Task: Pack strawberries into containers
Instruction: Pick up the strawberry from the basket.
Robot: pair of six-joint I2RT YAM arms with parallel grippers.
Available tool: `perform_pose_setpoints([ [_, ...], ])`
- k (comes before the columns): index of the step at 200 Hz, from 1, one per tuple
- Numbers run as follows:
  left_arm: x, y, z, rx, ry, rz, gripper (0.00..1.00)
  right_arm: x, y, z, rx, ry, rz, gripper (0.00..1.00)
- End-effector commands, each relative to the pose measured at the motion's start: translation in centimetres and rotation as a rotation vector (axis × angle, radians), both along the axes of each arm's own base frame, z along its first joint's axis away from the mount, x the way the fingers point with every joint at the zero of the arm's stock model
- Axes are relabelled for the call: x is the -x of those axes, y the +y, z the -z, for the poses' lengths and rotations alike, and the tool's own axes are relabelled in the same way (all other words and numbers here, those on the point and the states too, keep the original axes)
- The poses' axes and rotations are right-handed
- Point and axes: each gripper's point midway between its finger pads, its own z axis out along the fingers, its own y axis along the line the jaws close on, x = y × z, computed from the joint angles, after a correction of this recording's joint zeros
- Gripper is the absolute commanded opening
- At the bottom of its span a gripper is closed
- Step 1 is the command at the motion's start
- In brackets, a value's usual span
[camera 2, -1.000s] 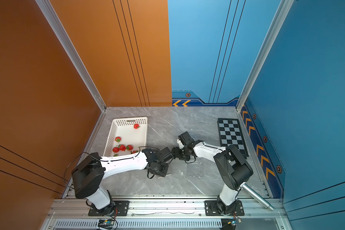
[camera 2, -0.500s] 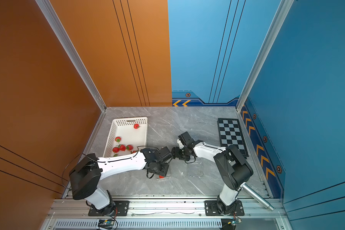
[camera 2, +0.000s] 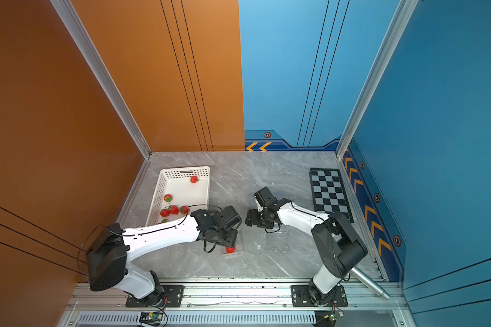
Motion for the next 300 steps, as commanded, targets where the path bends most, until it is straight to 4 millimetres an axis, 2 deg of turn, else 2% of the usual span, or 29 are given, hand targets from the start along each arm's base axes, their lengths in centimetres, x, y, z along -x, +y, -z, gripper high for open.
perform_pose_setpoints([
  [1,-1.4,2.3,-2.4,-0.015,-0.070,-0.045,0.66,-0.4,0.9,-2.9,-0.020,-0.061,-0.010,0.72],
  [34,-3.0,5.2,-4.8,0.042,-0.112,-0.103,0.66,-0.8,3.5,-5.9,-0.066,-0.119,-0.079,0.70],
  [57,-4.6,9.6,-6.1,0.039,-0.128,-0.227,0.66,-1.5,5.2,-7.7,-0.062,-0.147,-0.127,0.69],
  [60,-4.9,10.3,-6.2,0.039,-0.131,-0.247,0.66,-0.8,6.1,-7.8,-0.061,-0.150,-0.156,0.69],
  [72,-5.7,12.7,-6.7,0.036,-0.141,-0.317,0.66,-0.8,7.1,-8.4,-0.047,-0.167,-0.182,0.69],
  [108,-7.6,19.1,-6.5,0.013,-0.127,-0.509,0.67,-1.1,9.9,-9.1,-0.026,-0.197,-0.250,0.67],
  [130,-8.4,21.5,-5.4,-0.022,-0.100,-0.573,0.67,-1.0,12.2,-9.3,-0.007,-0.210,-0.316,0.67],
  [149,-9.5,22.3,-4.7,-0.011,-0.094,-0.603,0.66,-1.2,14.0,-9.3,-0.013,-0.211,-0.349,0.67],
  [202,-12.0,21.8,-1.5,0.018,-0.041,-0.603,0.65,-1.6,17.3,-8.7,-0.035,-0.197,-0.399,0.66],
  [260,-14.2,22.0,1.0,0.027,-0.025,-0.622,0.61,-1.7,18.6,-8.3,-0.048,-0.187,-0.414,0.65],
  [300,-15.4,22.2,2.4,0.048,-0.009,-0.639,0.60,-1.6,18.4,-8.5,-0.054,-0.185,-0.421,0.65],
])
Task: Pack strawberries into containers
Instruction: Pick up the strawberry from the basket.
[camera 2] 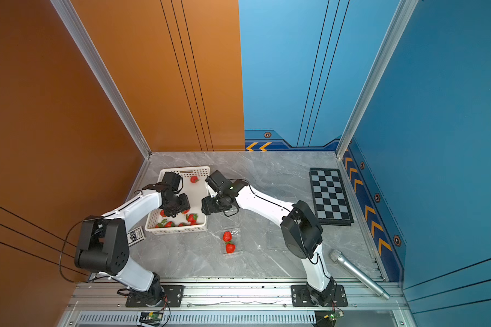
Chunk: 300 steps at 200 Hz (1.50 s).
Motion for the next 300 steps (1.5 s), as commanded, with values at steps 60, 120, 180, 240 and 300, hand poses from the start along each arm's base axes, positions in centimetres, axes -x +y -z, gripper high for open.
perform_pose_setpoints([
  [60,-2.5,-0.5,2.1,0.027,-0.004,0.015,0.57,0.4,0.0,-0.4,0.000,0.012,-0.029,0.65],
  [120,-3.7,-0.4,2.5,0.009,-0.011,0.013,0.56,0.4,-0.9,0.4,0.014,0.029,-0.026,0.65],
  [180,-3.9,-0.7,3.3,0.015,0.009,0.027,0.51,0.2,-1.2,0.4,0.014,0.030,-0.019,0.64],
  [240,-3.8,-1.1,3.9,0.014,0.024,0.041,0.44,0.2,-1.7,0.5,0.021,0.030,-0.011,0.63],
  [300,-3.8,-1.8,3.7,0.026,0.021,0.059,0.31,0.1,-2.7,0.3,0.024,0.023,0.007,0.60],
])
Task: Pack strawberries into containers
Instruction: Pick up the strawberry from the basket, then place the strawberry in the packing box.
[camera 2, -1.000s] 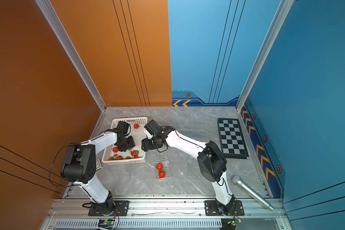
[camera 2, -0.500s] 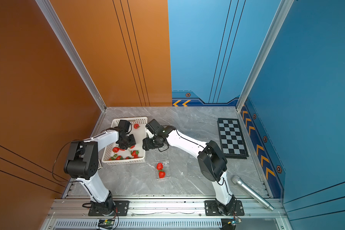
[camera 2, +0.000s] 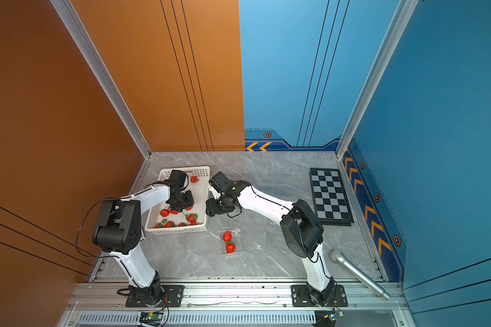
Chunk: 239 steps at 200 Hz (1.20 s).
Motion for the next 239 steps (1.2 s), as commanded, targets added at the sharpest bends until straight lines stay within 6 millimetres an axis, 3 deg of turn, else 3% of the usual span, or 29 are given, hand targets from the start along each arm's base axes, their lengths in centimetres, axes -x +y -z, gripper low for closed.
perform_pose_setpoints([
  [1,0.3,-0.6,0.3,0.011,0.018,0.022,0.31,0.1,-1.2,-1.6,-0.007,-0.021,-0.002,0.59],
  [60,1.4,-1.5,-3.6,0.019,-0.049,0.057,0.29,0.1,-3.6,-3.0,-0.022,-0.041,0.039,0.59],
  [108,4.3,-2.5,-8.4,-0.036,-0.121,0.110,0.30,0.8,-7.9,-3.0,-0.012,-0.039,0.117,0.59],
  [135,7.2,-6.0,-10.5,-0.059,-0.142,0.220,0.30,1.8,-10.7,-2.5,0.001,-0.018,0.172,0.60],
  [169,11.9,-11.7,-11.5,-0.027,-0.169,0.351,0.31,3.8,-13.7,-0.9,0.029,0.024,0.220,0.60],
  [217,17.2,-18.8,-10.9,-0.026,-0.176,0.514,0.31,6.3,-16.3,0.5,0.049,0.040,0.255,0.60],
  [239,18.5,-21.6,-9.8,-0.050,-0.145,0.598,0.30,6.1,-17.8,0.8,0.044,0.044,0.302,0.60],
])
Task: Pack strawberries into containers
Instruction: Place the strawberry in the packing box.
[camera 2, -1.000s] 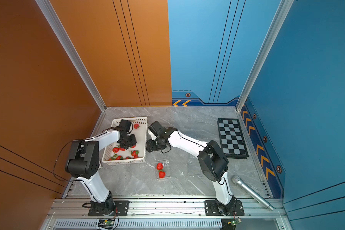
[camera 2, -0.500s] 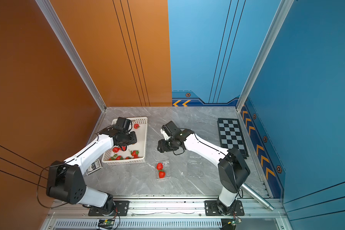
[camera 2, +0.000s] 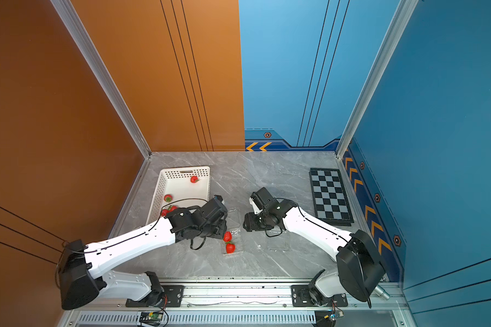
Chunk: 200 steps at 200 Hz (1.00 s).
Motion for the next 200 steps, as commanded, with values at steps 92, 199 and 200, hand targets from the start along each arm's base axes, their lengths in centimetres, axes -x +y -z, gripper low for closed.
perform_pose_setpoints([
  [92,1.5,-5.5,4.9,-0.107,0.073,0.080,0.30,0.1,-2.9,1.0,-0.014,-0.011,0.100,0.61],
  [199,0.6,-4.5,6.9,-0.151,0.098,0.062,0.34,-0.1,-2.9,1.0,-0.023,-0.006,0.108,0.61],
  [200,0.5,-4.5,7.0,-0.152,0.099,0.061,0.34,-0.1,-2.9,1.0,-0.024,-0.006,0.108,0.61],
])
